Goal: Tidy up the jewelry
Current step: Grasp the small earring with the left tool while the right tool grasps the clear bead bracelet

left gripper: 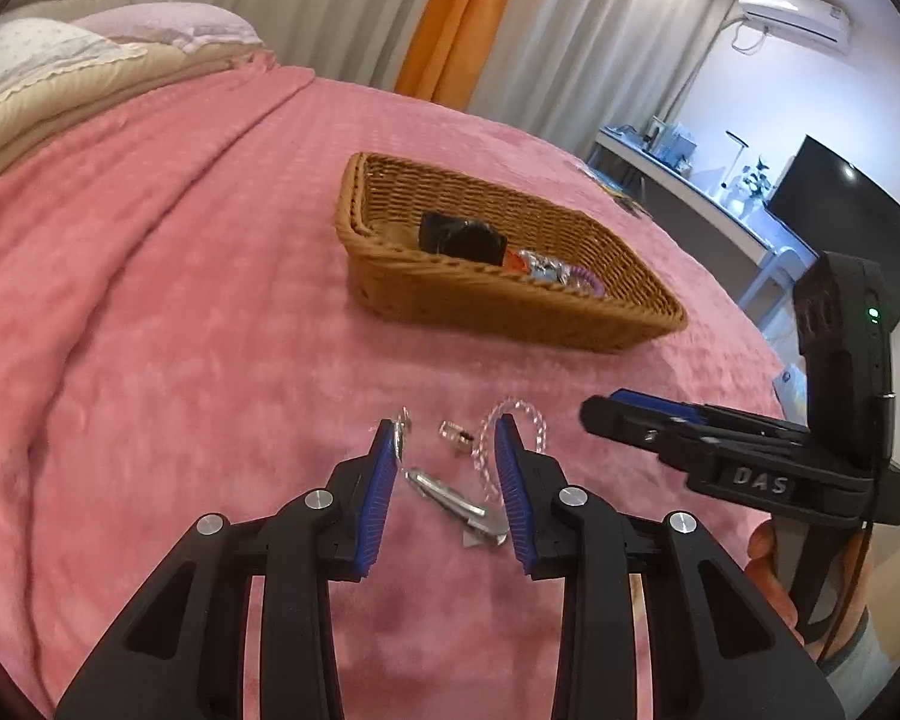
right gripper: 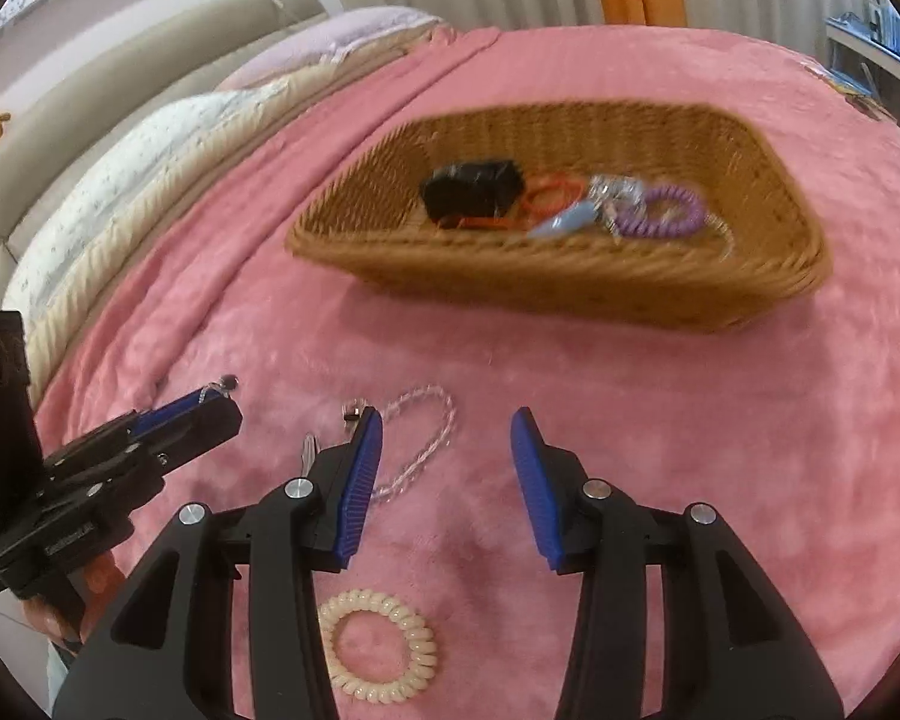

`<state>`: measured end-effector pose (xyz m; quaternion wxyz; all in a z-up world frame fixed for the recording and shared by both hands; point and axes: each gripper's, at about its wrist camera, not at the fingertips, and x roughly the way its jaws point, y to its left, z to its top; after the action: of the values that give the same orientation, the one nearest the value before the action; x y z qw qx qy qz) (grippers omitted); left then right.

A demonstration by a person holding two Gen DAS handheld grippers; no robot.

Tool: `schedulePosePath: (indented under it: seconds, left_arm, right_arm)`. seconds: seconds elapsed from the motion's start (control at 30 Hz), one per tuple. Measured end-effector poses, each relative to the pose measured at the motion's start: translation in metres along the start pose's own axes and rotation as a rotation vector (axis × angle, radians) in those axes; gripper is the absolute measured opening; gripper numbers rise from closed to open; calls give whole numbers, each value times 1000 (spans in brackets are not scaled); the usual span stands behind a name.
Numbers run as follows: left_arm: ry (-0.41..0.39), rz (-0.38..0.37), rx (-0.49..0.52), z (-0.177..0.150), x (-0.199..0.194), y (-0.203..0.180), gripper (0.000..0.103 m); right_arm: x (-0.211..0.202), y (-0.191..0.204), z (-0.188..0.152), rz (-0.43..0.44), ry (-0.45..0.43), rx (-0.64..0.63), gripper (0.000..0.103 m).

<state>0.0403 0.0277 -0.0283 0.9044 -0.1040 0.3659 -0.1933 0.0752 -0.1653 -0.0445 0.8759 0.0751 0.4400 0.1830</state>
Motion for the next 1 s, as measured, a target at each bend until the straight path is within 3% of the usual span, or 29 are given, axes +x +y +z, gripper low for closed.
schedulePosePath:
  seconds: [0.23,0.37,0.6,0.77,0.87,0.9,0.93,1.0]
  left_arm:
    - [-39,-24,54,9,-8,-8,24]
    - [-40,-18,21,20,-16,5,24]
    - [155,57,114,-21,12,8,24]
    - [215,124,222,-23,30,-10,24]
    - [214,154,292,-27,32,-21,21]
    - [214,153,298,-28,32,-23,13]
    - [213,149,297,-28,32,-22,12]
    - [200,143,293,-28,29,-20,12]
  right_arm:
    - [-5,-8,-3,-2,-19,10,41]
    - [-1,-16,-3,18,-1,24,41]
    - [25,-1,3,16,70,18,41]
    - [36,17,1,-80,67,-49,41]
    - [38,23,-2,-112,56,-95,23]
    - [37,25,-3,-110,51,-107,14]
    - [36,25,-4,-113,47,-113,7]
    - [32,24,-6,-106,39,-117,6]
